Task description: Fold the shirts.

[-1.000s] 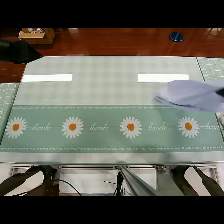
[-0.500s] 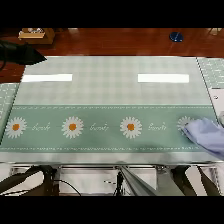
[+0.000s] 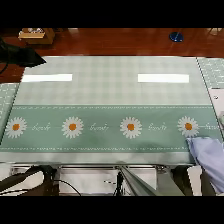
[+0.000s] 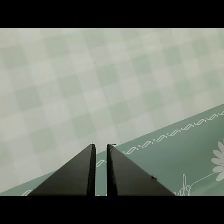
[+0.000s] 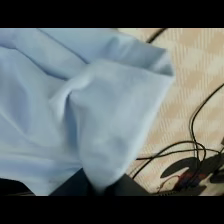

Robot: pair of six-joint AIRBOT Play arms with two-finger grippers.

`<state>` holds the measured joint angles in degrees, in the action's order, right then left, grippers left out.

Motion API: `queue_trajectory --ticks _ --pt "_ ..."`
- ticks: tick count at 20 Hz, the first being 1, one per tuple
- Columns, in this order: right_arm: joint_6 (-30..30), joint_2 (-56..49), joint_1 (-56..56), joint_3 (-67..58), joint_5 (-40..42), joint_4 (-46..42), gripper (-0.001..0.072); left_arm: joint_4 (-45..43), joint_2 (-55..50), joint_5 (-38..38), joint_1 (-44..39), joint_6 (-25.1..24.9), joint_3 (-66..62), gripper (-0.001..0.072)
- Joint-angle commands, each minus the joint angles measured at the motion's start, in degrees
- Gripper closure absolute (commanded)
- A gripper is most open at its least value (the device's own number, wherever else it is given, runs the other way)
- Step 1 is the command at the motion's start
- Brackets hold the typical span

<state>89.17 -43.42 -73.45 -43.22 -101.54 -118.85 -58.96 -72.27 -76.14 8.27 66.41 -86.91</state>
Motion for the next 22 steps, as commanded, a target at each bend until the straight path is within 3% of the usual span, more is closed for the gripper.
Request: queue_trajectory --ticks 1,5,8,9,10,11,15,17,18,20,22 --pt "-0.5 0.7 -6.0 6.2 5.0 -7.4 0.068 -0.2 0.0 0.0 0.0 0.2 0.0 0.0582" --pt "-0.8 0.7 -6.9 6.9 11.6 -12.0 0.068 -0.1 0.0 0.0 0.0 0.3 -0.1 0.0582" --pt "-1.0 0.6 -6.8 6.9 11.7 -12.3 0.0678 -0.2 0.0 0.0 0.0 0.3 -0.1 0.0583" --pt "-1.7 0.6 -6.8 6.9 11.8 -12.2 0.0594 -0.2 0.0 0.0 0.0 0.3 -0.1 0.0583" --pt "-3.1 0.6 -6.8 6.9 12.1 -12.2 0.0415 -0.2 0.0 0.0 0.0 0.3 -0.1 0.0582" --pt "-3.5 0.6 -6.8 6.9 12.9 -12.3 0.0311 -0.2 0.0 0.0 0.0 0.3 -0.1 0.0582" --pt "-1.2 0.6 -6.1 6.9 18.4 -10.1 0.0302 0.0 0.0 0.0 0.0 0.3 0.0 0.0583" --pt "-1.1 0.6 -1.9 6.0 23.9 -0.9 0.0345 0.1 -0.1 0.0 -0.2 0.3 0.0 0.0583" --pt "-3.2 0.6 2.0 4.5 27.6 6.3 0.0429 0.5 -0.2 0.2 -0.4 0.3 0.0 0.0582" --pt "-9.2 0.6 12.2 -0.3 36.3 26.3 0.0429 4.2 -0.9 2.1 -0.7 0.3 0.0 0.0553" --pt "-13.0 -0.1 24.5 -6.0 46.6 45.1 0.0387 5.3 -2.5 5.9 -2.5 0.0 0.0 0.026"
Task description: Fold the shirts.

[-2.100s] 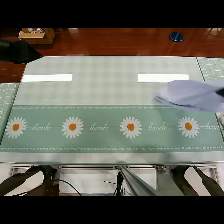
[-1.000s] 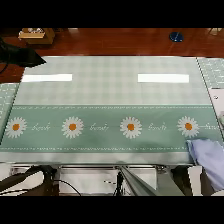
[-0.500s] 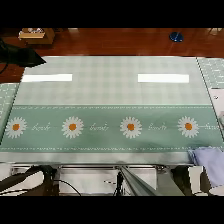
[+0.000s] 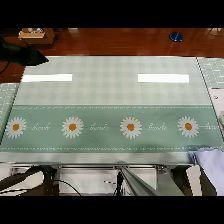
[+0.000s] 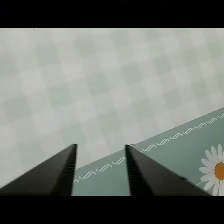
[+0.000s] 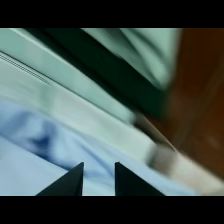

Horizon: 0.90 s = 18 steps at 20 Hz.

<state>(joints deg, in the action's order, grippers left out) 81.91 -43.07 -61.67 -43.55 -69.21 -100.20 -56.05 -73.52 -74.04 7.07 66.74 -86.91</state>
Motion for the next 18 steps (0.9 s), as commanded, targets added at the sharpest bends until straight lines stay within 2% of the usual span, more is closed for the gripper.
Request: queue_trajectory --ticks 1,3,5,6,9,10,11,17,18 --pt "-5.7 -2.1 19.3 -8.7 18.6 31.6 0.0325 1.6 -2.5 5.2 -2.6 -0.3 0.0 0.0218" --pt "-4.9 -7.7 30.9 -14.9 18.5 35.4 0.0297 -1.3 -5.2 5.3 -6.0 -0.7 0.0 0.0218" --pt "-3.7 -14.7 42.1 -20.7 13.2 34.1 0.028 -8.4 -7.4 3.2 -10.6 -0.4 0.0 0.0218" --pt "-1.7 -17.7 46.4 -22.6 10.9 31.9 0.0279 -14.4 -8.0 2.1 -13.1 2.1 0.0 0.0218" --pt "3.5 -23.7 55.6 -24.7 5.2 22.8 0.0265 -32.0 -8.6 -0.8 -19.0 13.4 0.0 0.007" --pt "3.7 -24.5 57.6 -24.7 3.9 21.7 0.0209 -34.4 -8.6 -1.4 -20.2 15.2 0.0 0.0069" --pt "3.6 -25.0 59.3 -24.7 3.1 20.9 0.0175 -34.3 -8.6 -1.6 -20.7 15.2 0.0 0.007" --pt "3.4 -25.1 62.9 -24.7 4.0 15.8 0.0159 -32.6 -9.3 -1.6 -21.1 15.2 0.0 0.007" --pt "3.4 -25.1 62.8 -24.7 4.0 15.7 0.012 -32.4 -9.4 -1.6 -21.1 15.2 0.0 0.0069"
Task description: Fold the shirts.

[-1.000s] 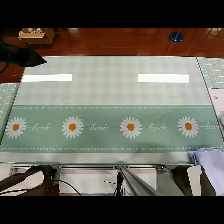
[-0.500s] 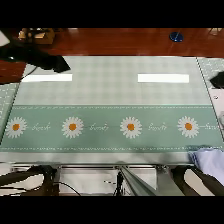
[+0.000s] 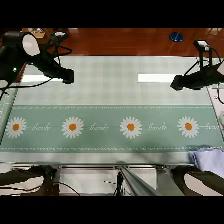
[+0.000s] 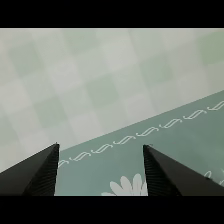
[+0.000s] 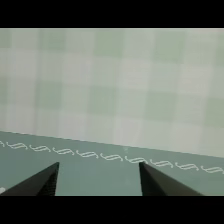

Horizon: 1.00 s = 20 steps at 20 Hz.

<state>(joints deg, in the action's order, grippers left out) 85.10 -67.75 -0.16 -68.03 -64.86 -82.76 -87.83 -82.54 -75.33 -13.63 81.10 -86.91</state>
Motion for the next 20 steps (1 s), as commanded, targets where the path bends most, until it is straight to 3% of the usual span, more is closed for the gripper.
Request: queue_trajectory --ticks 1,20 --pt "0.2 -0.4 1.4 -0.2 -0.4 -1.7 0.012 -0.6 -0.6 -0.3 -0.4 0.9 0.0 0.0069" --pt "0.2 -0.4 1.3 -0.2 -0.3 -1.7 0.013 -0.6 -5.1 -0.2 -0.4 0.9 0.0 0.0077"
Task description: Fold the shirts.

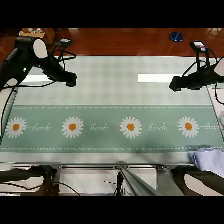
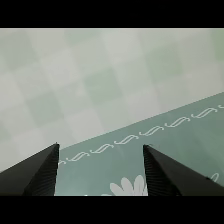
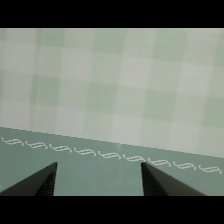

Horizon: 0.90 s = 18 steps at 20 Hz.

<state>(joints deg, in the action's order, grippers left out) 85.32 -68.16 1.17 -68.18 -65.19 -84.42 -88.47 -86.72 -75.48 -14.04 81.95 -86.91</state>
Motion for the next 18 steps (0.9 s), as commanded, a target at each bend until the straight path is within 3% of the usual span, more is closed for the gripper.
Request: queue_trajectory --ticks 1,4,6,12,15,18 --pt "0.0 0.0 0.0 -0.1 0.0 0.0 0.013 0.0 -1.5 0.0 0.0 0.0 0.0 0.0077" --pt "0.0 0.0 0.0 -0.1 0.0 0.0 0.013 0.0 -3.5 -0.7 0.0 0.0 0.0 0.0078" --pt "0.0 0.0 0.0 -0.1 0.0 0.0 0.013 1.2 -3.8 -5.2 0.0 -0.1 0.0 0.0078" --pt "0.0 0.0 0.0 -0.1 0.0 0.0 0.013 9.6 -2.8 8.4 0.1 -1.8 0.0 0.0078" --pt "0.0 0.0 0.0 -0.1 0.0 0.0 0.013 12.3 -1.9 9.0 0.1 -6.0 0.0 0.0078" --pt "0.0 0.0 0.0 -0.1 0.0 0.0 0.013 12.3 -0.8 9.1 0.6 -6.3 0.0 0.0078"
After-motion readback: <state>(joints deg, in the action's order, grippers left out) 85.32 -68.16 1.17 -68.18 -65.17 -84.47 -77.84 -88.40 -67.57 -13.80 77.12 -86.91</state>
